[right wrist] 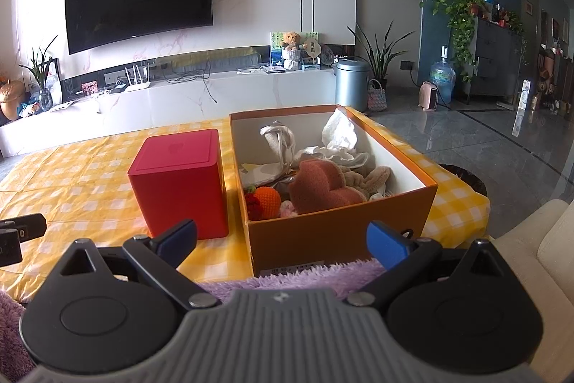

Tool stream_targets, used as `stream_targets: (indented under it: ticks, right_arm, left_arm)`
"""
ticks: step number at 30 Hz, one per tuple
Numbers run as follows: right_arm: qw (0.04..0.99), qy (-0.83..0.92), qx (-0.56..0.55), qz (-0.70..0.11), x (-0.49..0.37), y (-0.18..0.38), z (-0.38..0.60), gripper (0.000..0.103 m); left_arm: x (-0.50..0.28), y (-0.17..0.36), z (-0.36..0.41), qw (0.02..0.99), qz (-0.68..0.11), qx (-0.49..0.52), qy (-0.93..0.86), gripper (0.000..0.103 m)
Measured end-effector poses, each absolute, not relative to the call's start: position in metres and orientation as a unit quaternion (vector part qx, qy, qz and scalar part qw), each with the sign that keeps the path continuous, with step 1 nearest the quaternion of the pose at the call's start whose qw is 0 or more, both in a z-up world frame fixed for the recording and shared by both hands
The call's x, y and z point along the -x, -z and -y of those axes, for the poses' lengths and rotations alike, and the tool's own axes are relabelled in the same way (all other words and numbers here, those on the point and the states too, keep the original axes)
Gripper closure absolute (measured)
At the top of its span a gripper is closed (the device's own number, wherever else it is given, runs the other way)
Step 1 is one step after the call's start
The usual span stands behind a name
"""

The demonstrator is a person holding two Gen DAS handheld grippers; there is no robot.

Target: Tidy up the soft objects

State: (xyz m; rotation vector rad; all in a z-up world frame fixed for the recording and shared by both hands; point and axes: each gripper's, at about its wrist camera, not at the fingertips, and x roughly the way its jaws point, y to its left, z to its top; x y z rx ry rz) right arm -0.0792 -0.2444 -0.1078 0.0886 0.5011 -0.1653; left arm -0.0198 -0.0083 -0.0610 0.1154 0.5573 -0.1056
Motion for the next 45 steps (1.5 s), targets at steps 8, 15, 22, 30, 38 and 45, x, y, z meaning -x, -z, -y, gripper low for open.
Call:
stream_targets:
  ticks: [8, 15, 22, 30, 38, 45]
  right_arm:
    - [0.965, 0.082, -0.044, -0.247, 0.0793, 0.1072, 0.244, 0.004]
    - [0.965, 0.082, -0.044, -0.247, 0.0795, 0.1075, 0.2439, 0.004]
    - [0.965, 0.082, -0.044, -0.246, 0.0795, 0.1075, 0.2438, 0.004]
    - [0.965, 0.083, -0.044, -0.246, 0.0798, 0.1074, 0.2436, 0.004]
    - [0.965, 0.082, -0.044, -0.246, 0.0798, 0.1073, 0.2434, 0.004]
    - [0.965, 0.083, -0.045, -0.246, 0.0798, 0.1075, 0.2434, 0.004]
  left_arm:
    - [0.0201, 0.0606, 0.0079, 0.958, -0.275, -0.057, 0.052, 0.008]
    - [0.0211, 0.0603, 0.0075, 0.959, -0.274, -0.056, 0.05, 0.008]
    - [0.0222, 0.0593, 0.007, 0.959, -0.275, -0.056, 0.048, 0.008]
    - [0.0227, 0.0594, 0.0067, 0.959, -0.275, -0.056, 0.048, 0.008]
    - [0.0223, 0.06, 0.0068, 0.959, -0.275, -0.056, 0.048, 0.008]
    - [0.0274, 0.0578, 0.0074, 0.959, -0.276, -0.06, 0.042, 0.008]
